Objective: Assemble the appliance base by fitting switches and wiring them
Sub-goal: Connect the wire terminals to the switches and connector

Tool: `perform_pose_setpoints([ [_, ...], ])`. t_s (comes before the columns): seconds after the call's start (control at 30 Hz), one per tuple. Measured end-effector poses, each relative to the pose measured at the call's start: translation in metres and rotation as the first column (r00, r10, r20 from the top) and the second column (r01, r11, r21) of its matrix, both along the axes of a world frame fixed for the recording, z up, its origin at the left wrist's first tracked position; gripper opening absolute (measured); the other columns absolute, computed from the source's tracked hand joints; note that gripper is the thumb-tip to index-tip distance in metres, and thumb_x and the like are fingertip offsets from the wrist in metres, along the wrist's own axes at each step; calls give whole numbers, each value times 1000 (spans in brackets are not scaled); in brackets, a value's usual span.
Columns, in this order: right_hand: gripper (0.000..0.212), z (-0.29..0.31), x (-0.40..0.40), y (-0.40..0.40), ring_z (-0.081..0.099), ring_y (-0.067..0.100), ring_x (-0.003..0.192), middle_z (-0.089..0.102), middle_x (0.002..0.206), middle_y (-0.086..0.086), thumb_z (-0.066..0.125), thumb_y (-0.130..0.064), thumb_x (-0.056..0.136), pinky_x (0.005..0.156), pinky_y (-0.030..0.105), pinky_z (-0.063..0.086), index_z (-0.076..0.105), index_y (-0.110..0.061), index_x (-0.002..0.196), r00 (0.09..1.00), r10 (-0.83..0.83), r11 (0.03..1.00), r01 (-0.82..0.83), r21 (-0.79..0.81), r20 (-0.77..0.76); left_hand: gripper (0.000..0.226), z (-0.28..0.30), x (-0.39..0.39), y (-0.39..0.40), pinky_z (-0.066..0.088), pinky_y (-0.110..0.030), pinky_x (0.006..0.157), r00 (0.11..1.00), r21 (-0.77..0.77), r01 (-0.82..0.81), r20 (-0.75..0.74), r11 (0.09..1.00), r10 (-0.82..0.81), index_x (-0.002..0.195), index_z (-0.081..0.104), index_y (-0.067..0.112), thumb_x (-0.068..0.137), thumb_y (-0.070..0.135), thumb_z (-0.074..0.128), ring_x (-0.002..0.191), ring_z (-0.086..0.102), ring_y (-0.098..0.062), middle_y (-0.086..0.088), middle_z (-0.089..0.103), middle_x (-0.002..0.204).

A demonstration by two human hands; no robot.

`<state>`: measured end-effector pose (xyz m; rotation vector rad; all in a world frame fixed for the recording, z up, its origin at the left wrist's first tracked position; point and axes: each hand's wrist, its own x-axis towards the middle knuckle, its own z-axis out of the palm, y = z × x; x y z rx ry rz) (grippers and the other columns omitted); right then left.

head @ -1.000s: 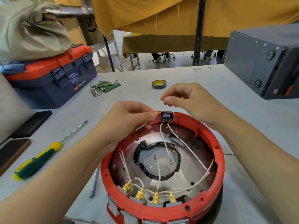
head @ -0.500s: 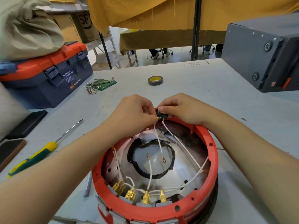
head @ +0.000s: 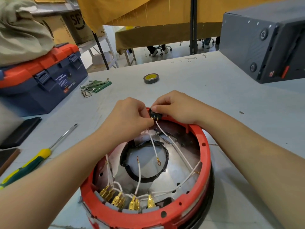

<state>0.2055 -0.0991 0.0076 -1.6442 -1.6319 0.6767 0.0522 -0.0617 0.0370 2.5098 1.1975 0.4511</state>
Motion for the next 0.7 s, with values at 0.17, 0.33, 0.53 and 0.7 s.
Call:
perform_pose_setpoints([
  [0.17,16,0,0,0,61,14,94,70,96,-3,56,-30,93,87,31,48,71,-28,89,1000,-7,1000,7,-3,-8,17,2,1,-3,40,-12,48,999,86,30,-28,996,-28,58,63,18,74,17,69,47,51,-6,3,60,53],
  [0.33,17,1,-1,-1,61,14,94,70,97,-2,56,-29,94,86,30,48,72,-27,90,1000,-10,1000,10,-1,-9,19,2,5,-6,37,-8,44,999,45,8,-38,999,-6,55,63,18,73,15,69,46,50,3,7,55,47],
  [0.53,18,2,-1,-2,62,18,95,70,97,1,55,-28,94,87,34,49,73,-23,93,1000,-8,1000,8,-2,-4,20,1,6,-11,34,-10,41,998,29,-22,55,999,20,55,63,21,74,15,68,43,50,1,9,56,46],
  [0.7,17,1,-1,-3,59,14,86,67,85,-5,56,-25,92,74,25,46,72,-23,86,999,-4,1000,4,8,-32,17,4,9,-17,44,-21,48,993,-69,0,120,998,8,59,64,16,76,13,65,44,55,-6,2,68,54],
])
